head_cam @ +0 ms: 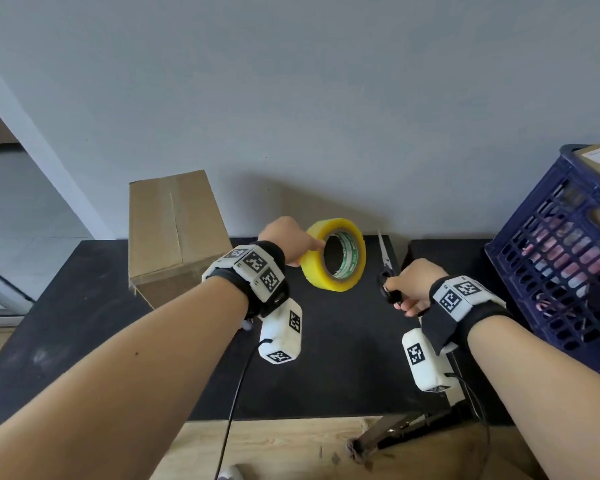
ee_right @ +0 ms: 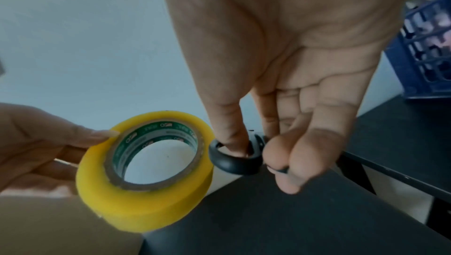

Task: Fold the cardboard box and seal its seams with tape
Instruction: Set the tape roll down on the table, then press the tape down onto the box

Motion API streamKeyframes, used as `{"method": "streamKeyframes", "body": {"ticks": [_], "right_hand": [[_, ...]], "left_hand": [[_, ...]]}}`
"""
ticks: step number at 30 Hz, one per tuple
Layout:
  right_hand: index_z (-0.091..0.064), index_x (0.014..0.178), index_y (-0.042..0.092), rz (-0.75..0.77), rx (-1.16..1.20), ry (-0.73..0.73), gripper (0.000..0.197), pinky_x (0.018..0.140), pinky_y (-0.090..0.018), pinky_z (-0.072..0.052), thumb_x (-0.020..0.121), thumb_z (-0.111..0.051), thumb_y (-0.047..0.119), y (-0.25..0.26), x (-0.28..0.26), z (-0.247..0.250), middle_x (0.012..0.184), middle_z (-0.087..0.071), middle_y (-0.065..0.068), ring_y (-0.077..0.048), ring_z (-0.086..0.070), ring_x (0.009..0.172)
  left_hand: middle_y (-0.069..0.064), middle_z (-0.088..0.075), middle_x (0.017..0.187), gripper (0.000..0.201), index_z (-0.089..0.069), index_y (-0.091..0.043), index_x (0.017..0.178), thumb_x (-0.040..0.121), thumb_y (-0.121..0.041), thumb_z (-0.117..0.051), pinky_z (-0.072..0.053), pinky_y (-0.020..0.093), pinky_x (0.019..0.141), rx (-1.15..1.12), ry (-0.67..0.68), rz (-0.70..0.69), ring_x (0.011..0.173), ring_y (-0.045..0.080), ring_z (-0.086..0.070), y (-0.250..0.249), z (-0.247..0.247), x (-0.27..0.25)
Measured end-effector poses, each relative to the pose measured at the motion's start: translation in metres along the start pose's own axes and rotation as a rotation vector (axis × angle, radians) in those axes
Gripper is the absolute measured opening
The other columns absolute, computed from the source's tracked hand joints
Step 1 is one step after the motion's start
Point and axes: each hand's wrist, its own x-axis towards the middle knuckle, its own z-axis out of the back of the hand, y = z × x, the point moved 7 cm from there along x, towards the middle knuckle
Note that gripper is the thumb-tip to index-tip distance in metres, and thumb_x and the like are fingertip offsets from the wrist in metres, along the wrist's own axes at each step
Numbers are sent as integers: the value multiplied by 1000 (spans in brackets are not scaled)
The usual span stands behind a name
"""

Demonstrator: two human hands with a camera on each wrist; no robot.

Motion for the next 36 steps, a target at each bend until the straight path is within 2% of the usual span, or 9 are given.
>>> {"method": "streamKeyframes", "body": {"ticks": [4, 9, 12, 18, 20, 23, 27, 32, 36], "right_hand": [[-67, 91, -5, -60, -35, 25, 29, 56, -26, -57, 88, -61, 23, -26, 21, -15, 69, -68, -11, -19, -63, 53], [-66, 82, -2, -94, 18, 86, 24, 76, -44, -59, 80, -70, 22, -50, 50, -44, 71, -71, -15, -24, -66, 62], [-65, 79, 1, -77, 12, 85, 18, 70, -39, -61, 79, -72, 18, -49, 57, -54, 68, -69, -15, -23, -66, 56], [-53, 60, 11, -57, -70, 82, 20, 70, -29, -56, 73, -67, 16, -40, 59, -61, 66, -66, -5, -24, -70, 76], [-62, 77, 6, -37, 27, 107, 8, 78, -34, -58, 79, -65, 14, -34, 59, -63, 75, -71, -11, -27, -72, 76], [-63, 106, -4, -30, 159, 119, 29, 79, -40, -59, 82, -64, 12, -26, 59, -60, 91, -72, -17, -29, -73, 74], [-62, 109, -8, 52, 215, 89, 28, 58, -27, -57, 85, -62, 6, -2, 46, -43, 90, -69, -20, -22, -64, 64], [-62, 105, -11, 171, 274, 58, 23, 72, -35, -57, 89, -54, 4, 42, 19, -18, 97, -70, -24, -25, -65, 67], [-61, 106, -4, 239, 262, 98, 23, 67, -25, -55, 95, -49, 12, 86, -9, -12, 89, -72, -13, -20, -66, 73]], "left_hand": [[16, -71, 88, 41, -64, 2, 100, 85, -36, -66, -57, 40, 84, -18, 74, 114, 84, 27, -71, 24, -33, 19], [17, -71, 94, 37, -62, 0, 104, 87, -32, -63, -58, 41, 83, -18, 126, 204, 83, 26, -71, 53, -63, 39], [18, -71, 94, 36, -63, 1, 102, 88, -32, -61, -58, 41, 83, -5, 154, 235, 84, 27, -71, 67, -74, 46], [19, -71, 97, 31, -65, 0, 103, 93, -27, -53, -57, 42, 85, 38, 107, 241, 88, 29, -71, 81, -75, 57], [20, -71, 97, 23, -64, -2, 98, 94, -20, -51, -56, 43, 85, 55, 107, 239, 88, 30, -71, 83, -74, 57], [21, -70, 100, 17, -64, -2, 90, 90, -10, -49, -56, 45, 85, 82, 101, 223, 90, 32, -70, 82, -72, 54], [23, -66, 112, 26, -66, 5, 106, 90, -5, -48, -54, 43, 90, 56, 29, 153, 103, 35, -64, 64, -54, 46], [13, -68, 112, 31, -64, -9, 118, 91, -12, -49, -51, 38, 94, -3, -71, 23, 104, 28, -63, 28, -17, 23], [7, -67, 115, 30, -65, -13, 117, 91, -14, -50, -49, 33, 95, -37, -191, -90, 106, 24, -62, 5, 26, -4]]}}
